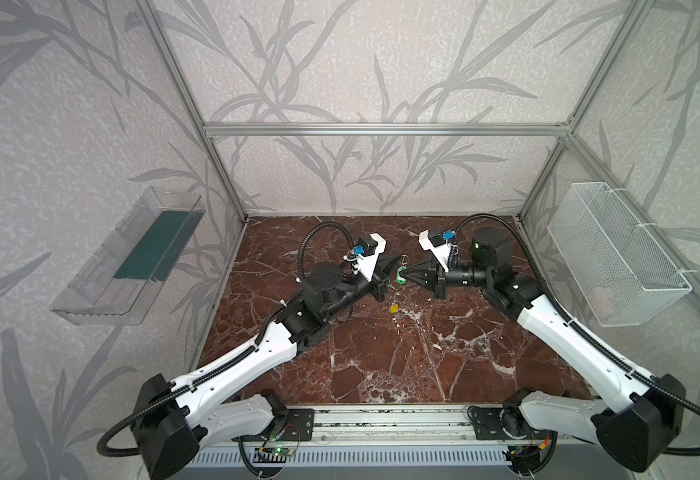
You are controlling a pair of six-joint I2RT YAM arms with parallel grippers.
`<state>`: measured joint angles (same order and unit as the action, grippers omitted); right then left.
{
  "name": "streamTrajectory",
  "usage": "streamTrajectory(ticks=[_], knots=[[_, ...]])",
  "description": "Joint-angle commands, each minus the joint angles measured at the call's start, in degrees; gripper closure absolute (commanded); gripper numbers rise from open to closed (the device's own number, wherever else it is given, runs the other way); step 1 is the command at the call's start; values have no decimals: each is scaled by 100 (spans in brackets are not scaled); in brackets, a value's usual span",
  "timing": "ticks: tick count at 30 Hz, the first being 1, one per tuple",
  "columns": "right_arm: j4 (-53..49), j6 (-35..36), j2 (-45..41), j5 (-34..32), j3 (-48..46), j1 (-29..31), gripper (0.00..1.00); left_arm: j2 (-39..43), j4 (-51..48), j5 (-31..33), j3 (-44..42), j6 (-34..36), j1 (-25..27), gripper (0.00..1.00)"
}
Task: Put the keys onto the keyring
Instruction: 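Thread the green-tagged key's ring through the plate ring with the right gripper, then open the right gripper and withdraw while the left gripper lowers the plate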
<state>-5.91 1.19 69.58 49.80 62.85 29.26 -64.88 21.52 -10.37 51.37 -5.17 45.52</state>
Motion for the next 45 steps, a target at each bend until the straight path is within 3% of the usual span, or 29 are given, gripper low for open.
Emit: streamTrajectory(ticks=[1,21,23,28,29,30,31,40,45], knots=[[-84,133,-112,62,172,34,100,166,282,-18,-7,-72,-8,100],[-630,540,-206,-239,285,32,100,353,560,7,-205,-126,-6,100],[-647,558,-225,-295,292,31,90,353,573,-1,-209,-131,-7,100],[-648,543,-252,-439,291,34,87,354,587,-29,-225,-133,-8,100],[-644,553,-252,-464,289,32,88,339,583,-32,-236,-132,-7,100],[-639,541,-246,-502,285,35,97,336,586,-6,-233,-132,-7,100],[-668,540,-215,-547,290,36,100,328,569,7,-244,-141,-7,100],[-661,567,-182,-603,250,19,100,528,313,242,-372,-133,-17,100],[-679,515,-138,-694,209,25,100,753,-266,886,-479,-229,-17,100]])
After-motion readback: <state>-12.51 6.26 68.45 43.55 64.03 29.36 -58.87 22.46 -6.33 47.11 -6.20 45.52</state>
